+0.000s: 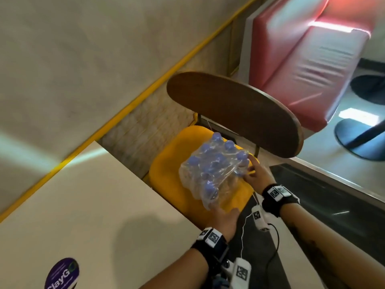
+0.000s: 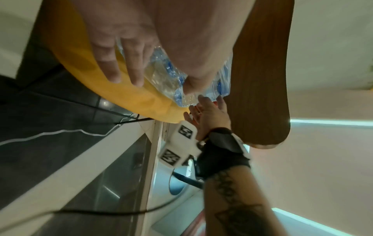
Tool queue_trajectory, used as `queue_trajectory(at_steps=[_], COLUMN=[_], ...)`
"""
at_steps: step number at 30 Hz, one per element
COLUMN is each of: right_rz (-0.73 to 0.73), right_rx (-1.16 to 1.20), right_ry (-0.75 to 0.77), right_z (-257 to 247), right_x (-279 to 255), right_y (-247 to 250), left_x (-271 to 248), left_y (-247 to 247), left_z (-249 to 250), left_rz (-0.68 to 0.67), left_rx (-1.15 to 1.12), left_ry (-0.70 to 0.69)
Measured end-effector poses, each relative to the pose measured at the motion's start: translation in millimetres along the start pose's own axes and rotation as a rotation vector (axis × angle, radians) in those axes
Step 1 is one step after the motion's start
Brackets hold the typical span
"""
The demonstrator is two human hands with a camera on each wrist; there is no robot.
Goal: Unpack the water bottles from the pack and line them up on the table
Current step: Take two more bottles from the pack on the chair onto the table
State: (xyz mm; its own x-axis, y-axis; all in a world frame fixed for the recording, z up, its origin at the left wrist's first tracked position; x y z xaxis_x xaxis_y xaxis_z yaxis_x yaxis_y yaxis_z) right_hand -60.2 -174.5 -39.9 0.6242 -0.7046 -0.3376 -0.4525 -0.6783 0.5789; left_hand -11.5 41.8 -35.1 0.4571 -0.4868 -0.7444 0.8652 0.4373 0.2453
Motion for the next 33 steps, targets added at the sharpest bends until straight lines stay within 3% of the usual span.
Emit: queue_trajectory(at_steps=[8, 10, 13, 17, 26, 29, 33], right_rz=[0.084, 0.084, 0.072, 0.033, -0.182, -0.212, -0.324], right_rx=[-0.051, -0.095, -0.149, -0.172, -0.230, -0.242, -0.264], right_ry=[-0.077, -0.149, -0.116, -0.037, 0.124, 0.186, 0.227], right_z=[4, 3, 2, 5, 20, 20, -4], right_x=[18, 24, 28, 24, -33, -62, -102], right_y=[-26, -24, -18, -16, -14, -21, -48], left_x=[15, 21, 33, 32, 11, -1, -41], left_y=[12, 21, 25, 35, 56, 72, 130], left_z=[25, 32, 34, 30, 31, 19, -16], left_rz=[0.309, 0.333, 0.302, 0.408, 0.192, 0.111, 0.040], left_rx=[-0.080, -0.069, -0.177, 0.146, 0.421, 0.486, 0.327], left_ry=[0.117, 0.117, 0.138, 0.083, -0.439, -0.474, -0.522])
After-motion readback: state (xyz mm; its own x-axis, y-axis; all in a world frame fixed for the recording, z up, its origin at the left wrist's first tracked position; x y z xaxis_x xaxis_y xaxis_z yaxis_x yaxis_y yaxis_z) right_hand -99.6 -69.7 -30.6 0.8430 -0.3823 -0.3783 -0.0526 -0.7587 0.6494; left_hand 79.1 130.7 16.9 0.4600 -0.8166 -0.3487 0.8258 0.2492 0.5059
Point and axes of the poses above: each hand's wrist, its own x-axis towards the middle knuckle, its own y-axis out of the back of the hand, z = x × y, the point moved 2 cm from there along x, towards the middle knuckle, and after that the axes turned 2 degrees about -z, right-handed, at the moved point
